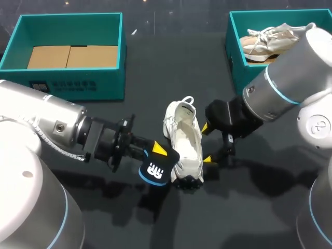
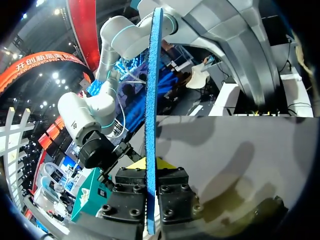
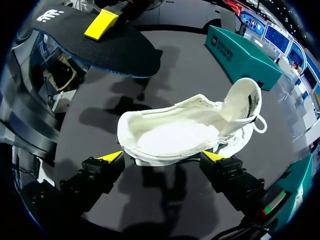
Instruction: Take the shoe out of the shoebox, open the shoe tongue, remove and reinsert the insole, then place the shoe into the shoebox
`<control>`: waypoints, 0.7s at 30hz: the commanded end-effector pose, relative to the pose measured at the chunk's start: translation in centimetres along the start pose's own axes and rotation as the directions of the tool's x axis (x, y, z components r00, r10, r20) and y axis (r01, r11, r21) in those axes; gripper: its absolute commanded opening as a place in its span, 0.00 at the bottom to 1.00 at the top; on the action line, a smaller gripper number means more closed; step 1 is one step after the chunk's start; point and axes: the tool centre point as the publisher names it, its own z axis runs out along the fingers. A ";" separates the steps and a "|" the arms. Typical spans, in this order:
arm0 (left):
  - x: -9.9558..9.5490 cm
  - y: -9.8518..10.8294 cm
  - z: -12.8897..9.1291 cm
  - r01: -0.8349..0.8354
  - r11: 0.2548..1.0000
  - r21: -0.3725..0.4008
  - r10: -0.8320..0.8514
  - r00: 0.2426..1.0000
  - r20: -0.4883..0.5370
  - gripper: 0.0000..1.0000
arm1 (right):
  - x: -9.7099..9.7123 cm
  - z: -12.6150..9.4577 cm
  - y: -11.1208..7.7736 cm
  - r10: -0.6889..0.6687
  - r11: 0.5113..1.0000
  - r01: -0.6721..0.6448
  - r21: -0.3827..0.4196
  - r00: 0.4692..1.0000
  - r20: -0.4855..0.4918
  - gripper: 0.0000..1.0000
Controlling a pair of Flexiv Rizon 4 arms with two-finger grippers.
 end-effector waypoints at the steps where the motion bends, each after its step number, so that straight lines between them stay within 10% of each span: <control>1: 0.6 -0.1 -0.3 -0.004 1.000 -0.011 0.004 1.000 0.010 0.00 | -0.6 1.7 0.3 0.044 0.999 -0.044 0.026 0.999 -0.010 1.00; 21: 0.6 -0.3 -0.2 -0.022 1.000 0.002 0.022 1.000 0.011 0.00 | 0.7 1.7 -1.0 0.161 0.984 -0.158 0.087 0.987 -0.027 1.00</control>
